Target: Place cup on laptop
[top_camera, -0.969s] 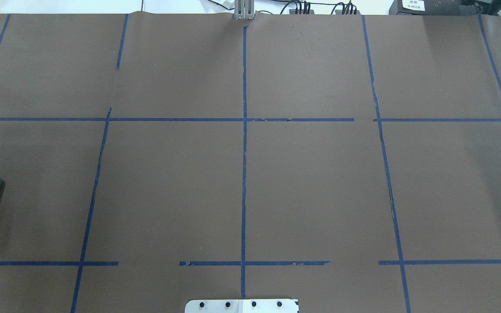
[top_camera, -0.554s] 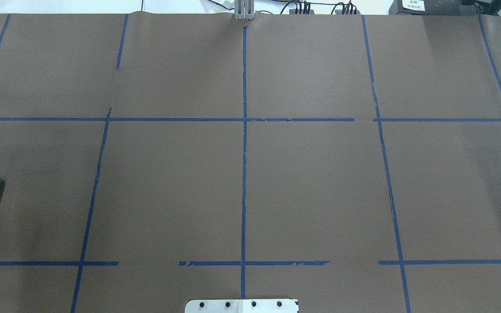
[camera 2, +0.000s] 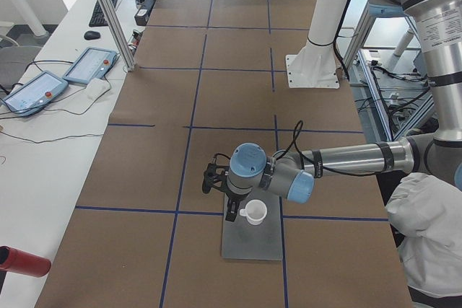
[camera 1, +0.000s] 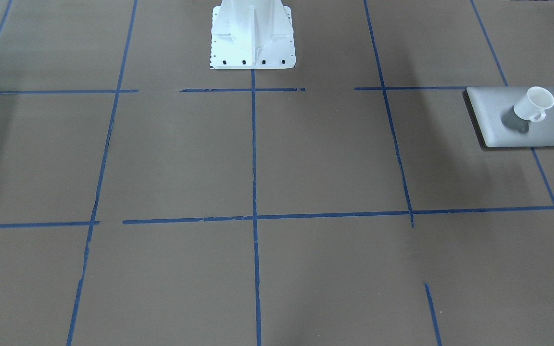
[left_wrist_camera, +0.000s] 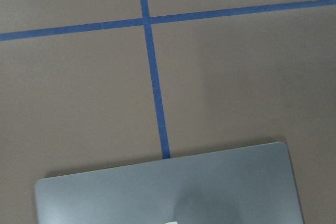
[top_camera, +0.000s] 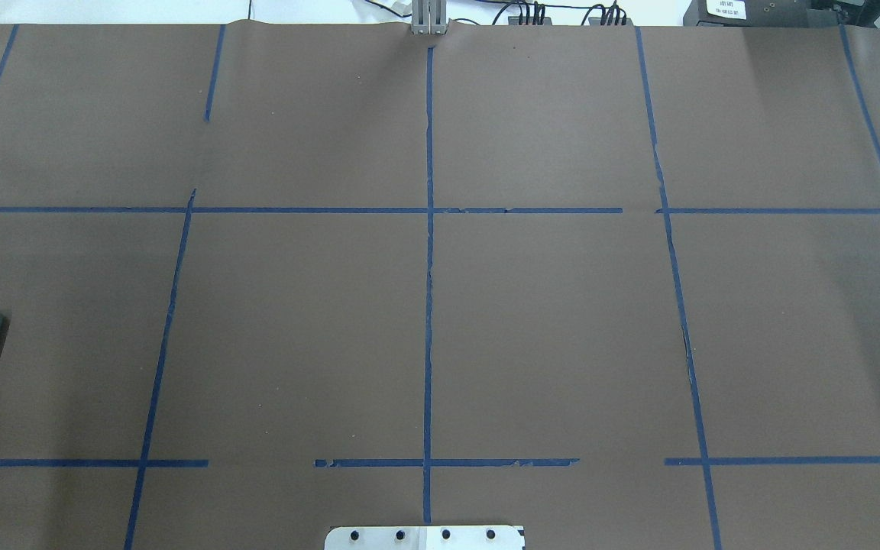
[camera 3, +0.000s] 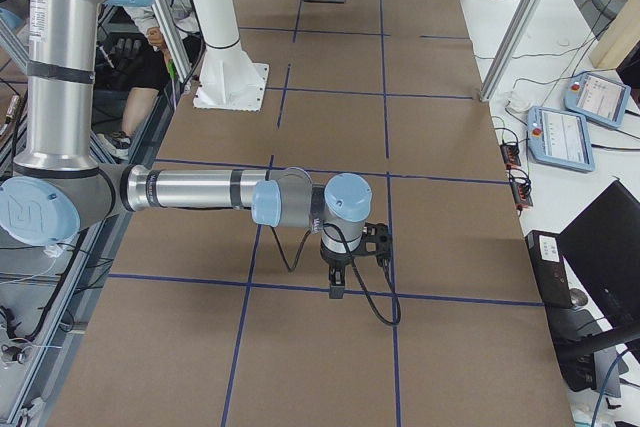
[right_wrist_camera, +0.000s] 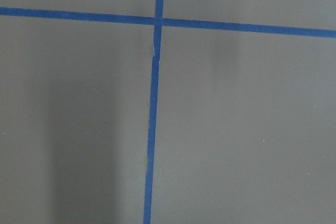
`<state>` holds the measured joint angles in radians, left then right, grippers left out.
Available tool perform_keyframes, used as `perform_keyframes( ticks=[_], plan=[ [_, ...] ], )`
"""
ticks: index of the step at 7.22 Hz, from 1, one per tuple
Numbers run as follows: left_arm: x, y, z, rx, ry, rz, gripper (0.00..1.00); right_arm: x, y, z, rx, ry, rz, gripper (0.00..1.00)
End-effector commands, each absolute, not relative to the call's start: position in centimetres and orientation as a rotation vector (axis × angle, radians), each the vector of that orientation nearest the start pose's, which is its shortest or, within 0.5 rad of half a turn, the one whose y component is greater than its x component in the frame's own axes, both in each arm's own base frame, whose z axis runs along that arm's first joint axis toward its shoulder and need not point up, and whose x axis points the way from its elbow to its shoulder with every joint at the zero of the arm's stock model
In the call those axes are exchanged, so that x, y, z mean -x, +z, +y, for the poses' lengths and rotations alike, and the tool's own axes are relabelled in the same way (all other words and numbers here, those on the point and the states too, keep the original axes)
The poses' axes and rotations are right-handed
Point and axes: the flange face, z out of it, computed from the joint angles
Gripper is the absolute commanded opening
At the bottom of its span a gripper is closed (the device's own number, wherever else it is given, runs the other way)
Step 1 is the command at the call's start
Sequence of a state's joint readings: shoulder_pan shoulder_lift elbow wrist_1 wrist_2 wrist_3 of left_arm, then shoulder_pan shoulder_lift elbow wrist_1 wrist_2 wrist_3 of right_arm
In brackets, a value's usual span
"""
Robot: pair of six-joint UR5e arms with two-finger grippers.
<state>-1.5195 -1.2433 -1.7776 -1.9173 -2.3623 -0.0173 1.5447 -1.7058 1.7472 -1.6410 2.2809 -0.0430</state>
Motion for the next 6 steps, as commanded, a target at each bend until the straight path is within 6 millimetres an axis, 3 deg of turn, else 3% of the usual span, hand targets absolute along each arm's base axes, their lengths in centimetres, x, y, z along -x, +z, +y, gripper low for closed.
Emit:
perform_keyframes(
  ticks=[1, 6],
  plan=[
    [7.33, 64.24, -36.21, -0.082, 0.178, 0.699, 1.0, -5.72, 64.59, -43.38, 0.021, -0.057, -0.709, 1.0],
    [7.23, 64.07, -36.11, -0.086, 0.181, 0.712, 1.0, -5.72, 64.59, -43.38, 0.022, -0.056, -0.709, 1.0]
  ],
)
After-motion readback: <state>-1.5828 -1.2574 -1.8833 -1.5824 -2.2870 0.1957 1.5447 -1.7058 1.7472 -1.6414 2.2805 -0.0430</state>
